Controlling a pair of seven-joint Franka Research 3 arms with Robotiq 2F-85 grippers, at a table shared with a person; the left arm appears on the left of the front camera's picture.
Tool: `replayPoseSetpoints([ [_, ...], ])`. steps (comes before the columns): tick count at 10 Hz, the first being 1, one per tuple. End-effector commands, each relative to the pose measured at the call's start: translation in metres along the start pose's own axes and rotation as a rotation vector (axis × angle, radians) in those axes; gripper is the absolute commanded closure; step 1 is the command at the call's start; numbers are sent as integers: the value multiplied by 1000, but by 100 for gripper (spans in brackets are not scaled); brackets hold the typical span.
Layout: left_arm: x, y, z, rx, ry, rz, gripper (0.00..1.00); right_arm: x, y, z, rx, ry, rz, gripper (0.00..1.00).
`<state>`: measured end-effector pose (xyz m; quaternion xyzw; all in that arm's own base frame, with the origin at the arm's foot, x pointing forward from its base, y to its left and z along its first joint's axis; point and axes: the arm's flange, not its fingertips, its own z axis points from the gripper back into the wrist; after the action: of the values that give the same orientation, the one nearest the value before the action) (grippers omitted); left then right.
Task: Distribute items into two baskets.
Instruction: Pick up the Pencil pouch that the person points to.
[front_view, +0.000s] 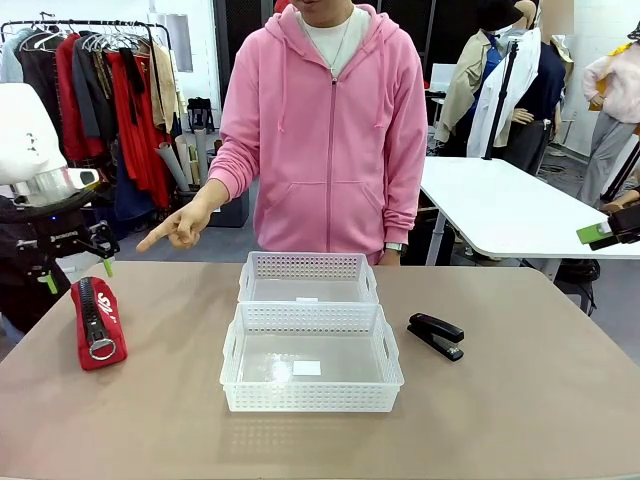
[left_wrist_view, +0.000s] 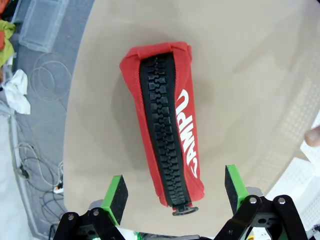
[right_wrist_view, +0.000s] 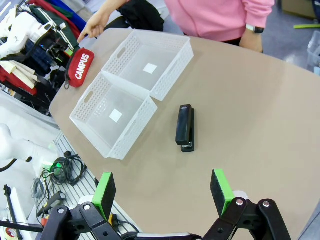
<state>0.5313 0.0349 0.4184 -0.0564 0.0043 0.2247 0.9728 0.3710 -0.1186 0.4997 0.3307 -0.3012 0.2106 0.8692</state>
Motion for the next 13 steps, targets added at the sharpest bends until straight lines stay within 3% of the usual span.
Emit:
replayPoseSetpoints([
  [1, 2, 6, -15, 2, 2, 20, 0, 2, -1, 0, 11, -18, 8, 0],
  [5, 7, 13, -56, 0, 36, 29, 0, 2, -1, 0, 11, -18, 8, 0],
  [11, 7, 14, -75, 11, 15, 2, 0, 2, -1, 0, 11, -18, 8, 0],
  [12, 7, 15, -74, 0, 10, -19, 7, 2, -1, 0, 11, -18, 8, 0],
  [13, 7, 16, -73, -14, 14, -52, 24, 2, -1, 0, 11, -18, 8, 0],
])
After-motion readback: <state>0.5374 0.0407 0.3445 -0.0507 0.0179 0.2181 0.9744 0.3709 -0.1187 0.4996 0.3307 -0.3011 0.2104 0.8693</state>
